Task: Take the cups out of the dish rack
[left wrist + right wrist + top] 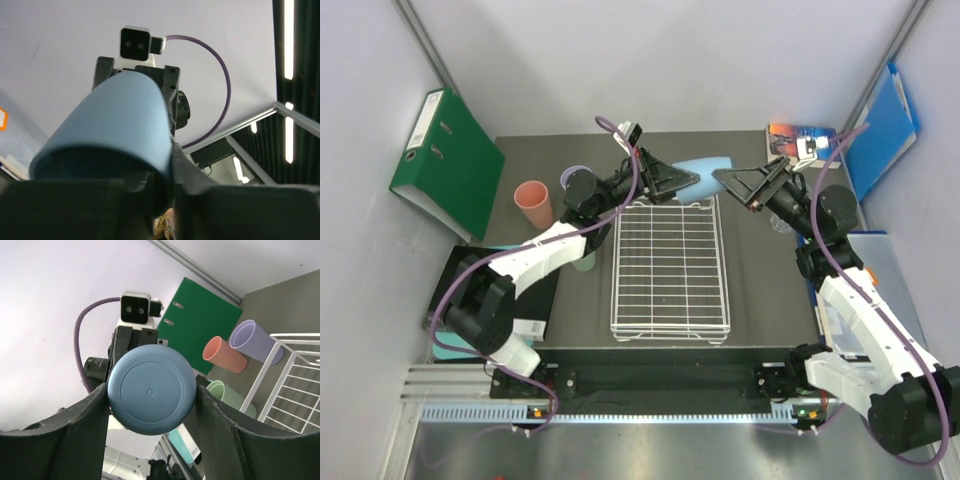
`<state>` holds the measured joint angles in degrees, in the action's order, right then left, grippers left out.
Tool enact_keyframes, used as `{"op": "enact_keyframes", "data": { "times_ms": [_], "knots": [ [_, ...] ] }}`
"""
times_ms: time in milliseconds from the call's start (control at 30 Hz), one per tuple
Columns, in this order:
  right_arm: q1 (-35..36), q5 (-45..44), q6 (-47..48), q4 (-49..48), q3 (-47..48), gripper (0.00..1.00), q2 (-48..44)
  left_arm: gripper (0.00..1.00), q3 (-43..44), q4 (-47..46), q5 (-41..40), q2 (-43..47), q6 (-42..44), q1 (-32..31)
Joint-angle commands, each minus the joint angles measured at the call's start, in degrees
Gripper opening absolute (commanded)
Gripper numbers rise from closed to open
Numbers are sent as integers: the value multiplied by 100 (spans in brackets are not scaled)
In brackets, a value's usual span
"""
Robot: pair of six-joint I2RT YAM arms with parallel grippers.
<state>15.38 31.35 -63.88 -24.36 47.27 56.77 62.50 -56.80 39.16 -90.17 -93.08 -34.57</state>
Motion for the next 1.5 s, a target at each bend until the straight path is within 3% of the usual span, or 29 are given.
{"op": "enact_keyframes", "data": {
  "times_ms": [0,67,167,200,267,300,400,433,633,700,733,767,900,1033,1100,1233,1467],
  "knots": [
    [-44,90,314,-122,230,0,-87,0,578,132,232,-53,211,-41],
    [-43,64,402,132,292,0,-123,0,771,256,259,-106,334,-6],
    [-43,-199,639,755,415,26,-184,0,1078,852,294,-89,658,169],
    [-43,-365,805,931,511,38,-202,0,1176,1429,294,-62,816,230],
    [-43,-515,946,1422,608,48,-193,0,1526,2117,251,60,1422,433],
    [-43,-664,1086,1582,704,58,-193,0,1641,2816,198,105,1624,512],
    [-43,-963,1298,2101,810,71,-202,0,2063,3769,-127,245,2354,828],
    [-35,-1025,1334,2172,811,72,-210,0,2273,4364,-319,280,2660,985],
    [35,-1289,1536,2488,889,74,-140,0,2731,5625,-839,421,3346,1513],
    [97,-1578,1764,2760,1064,75,-105,0,3178,7097,-1592,404,3847,1558],
    [175,-1684,1860,3022,1126,74,-62,0,3825,7712,-1969,291,4450,1558],
    [202,-1772,2001,3147,1197,74,-26,0,4170,8971,-2347,203,4708,1550],
    [325,-2001,2195,3464,1399,73,219,0,5175,10929,-4980,-70,5379,1558],
    [483,-2072,2353,3596,1487,72,431,0,5124,11498,-6581,95,5791,1593],
    [615,-2168,2459,3631,1557,71,527,0,5044,11602,-6999,140,6019,1716],
    [800,-2204,2547,3649,1663,71,738,0,4947,11621,-7080,88,6161,2409],
    [1099,-2353,2722,3772,1760,71,879,0,5053,11726,-6774,-106,6030,3034]
  ]
}}
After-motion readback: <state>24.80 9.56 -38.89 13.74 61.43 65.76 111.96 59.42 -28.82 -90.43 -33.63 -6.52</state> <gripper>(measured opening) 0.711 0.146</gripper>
